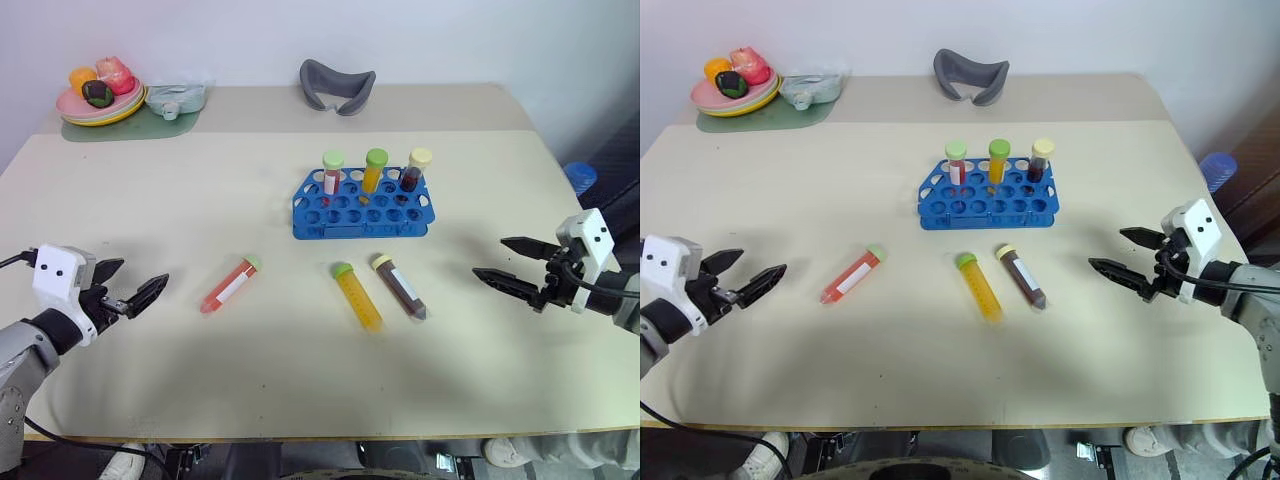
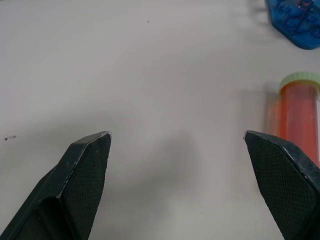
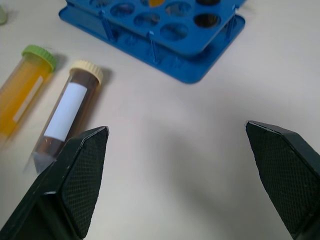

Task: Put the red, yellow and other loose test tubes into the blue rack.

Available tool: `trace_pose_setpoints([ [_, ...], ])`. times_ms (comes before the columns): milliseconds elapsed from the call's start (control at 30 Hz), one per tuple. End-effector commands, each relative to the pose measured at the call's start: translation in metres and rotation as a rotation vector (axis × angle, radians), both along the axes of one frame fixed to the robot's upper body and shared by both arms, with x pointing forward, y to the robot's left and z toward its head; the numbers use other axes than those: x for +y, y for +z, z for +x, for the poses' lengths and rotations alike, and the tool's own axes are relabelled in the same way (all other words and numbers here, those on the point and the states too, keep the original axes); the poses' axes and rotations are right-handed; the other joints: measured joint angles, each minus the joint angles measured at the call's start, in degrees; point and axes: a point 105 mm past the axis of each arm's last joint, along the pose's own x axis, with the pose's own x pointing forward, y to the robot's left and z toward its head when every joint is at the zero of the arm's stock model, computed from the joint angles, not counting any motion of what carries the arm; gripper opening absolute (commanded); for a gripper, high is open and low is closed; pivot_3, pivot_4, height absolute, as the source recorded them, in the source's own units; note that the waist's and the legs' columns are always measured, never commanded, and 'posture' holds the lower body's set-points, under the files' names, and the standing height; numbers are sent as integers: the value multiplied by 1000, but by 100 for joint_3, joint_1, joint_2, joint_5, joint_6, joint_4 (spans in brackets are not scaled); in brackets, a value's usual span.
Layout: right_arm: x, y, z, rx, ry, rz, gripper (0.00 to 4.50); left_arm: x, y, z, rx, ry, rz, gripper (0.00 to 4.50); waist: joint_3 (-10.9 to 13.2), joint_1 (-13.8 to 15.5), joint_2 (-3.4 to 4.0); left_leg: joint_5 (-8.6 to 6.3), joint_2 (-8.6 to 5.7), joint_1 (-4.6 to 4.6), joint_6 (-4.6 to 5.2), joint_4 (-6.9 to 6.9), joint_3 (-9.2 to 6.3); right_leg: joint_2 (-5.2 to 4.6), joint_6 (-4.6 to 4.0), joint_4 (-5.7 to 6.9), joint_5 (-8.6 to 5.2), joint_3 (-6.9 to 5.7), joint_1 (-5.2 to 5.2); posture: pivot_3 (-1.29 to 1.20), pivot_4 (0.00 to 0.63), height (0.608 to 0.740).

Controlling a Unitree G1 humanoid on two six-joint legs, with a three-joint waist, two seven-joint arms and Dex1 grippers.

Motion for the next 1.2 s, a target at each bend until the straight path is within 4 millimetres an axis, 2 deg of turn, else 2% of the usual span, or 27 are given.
trace_pose_setpoints([
  [33,0,7,3,-33,9,-7,4500,2,11,-2,-47,14,13,4347,0,-1,0,0,0,0,0,0,0,0,0,0,0,0,0,0,150,740],
  [233,4,10,8,-43,12,-11,4500,4,13,-2,-57,20,9,4347,0,-3,0,0,0,0,0,0,0,0,0,1,0,0,0,0,150,740],
  [433,19,17,4,-61,13,-29,4500,-8,18,10,-66,-44,2,4347,0,7,0,0,0,0,0,0,0,0,0,1,0,0,0,0,150,740],
  [567,30,18,3,-63,-21,-53,4500,-27,20,23,-75,-122,-13,4347,0,-1,0,0,0,-1,0,1,0,0,0,1,0,0,0,0,150,740],
  [633,33,18,1,-54,-52,-134,4500,-48,19,28,-73,-208,-28,4347,-1,4,2,0,0,-1,0,1,0,0,0,2,0,0,0,0,150,740],
  [700,40,26,-3,-39,-53,-154,4500,-68,21,31,-76,-303,-36,4347,-1,6,2,0,0,-1,0,1,0,0,0,2,0,0,-1,0,150,740],
  [900,78,42,-8,23,-27,-231,4500,-97,11,37,-52,-500,19,4347,-1,-24,6,0,1,1,0,0,-1,3,-1,5,0,1,-4,0,150,740],
  [1033,104,33,3,165,-53,-212,4500,-117,9,34,-63,-654,60,4347,-2,-13,4,0,2,-2,0,-1,-2,6,-2,3,0,1,-7,0,150,740],
  [1200,119,17,21,245,-97,-234,4500,-139,4,27,-86,-794,96,4347,-2,39,3,-1,-2,-29,2,1,-2,-5,-1,-3,1,-2,-23,0,150,740],
])
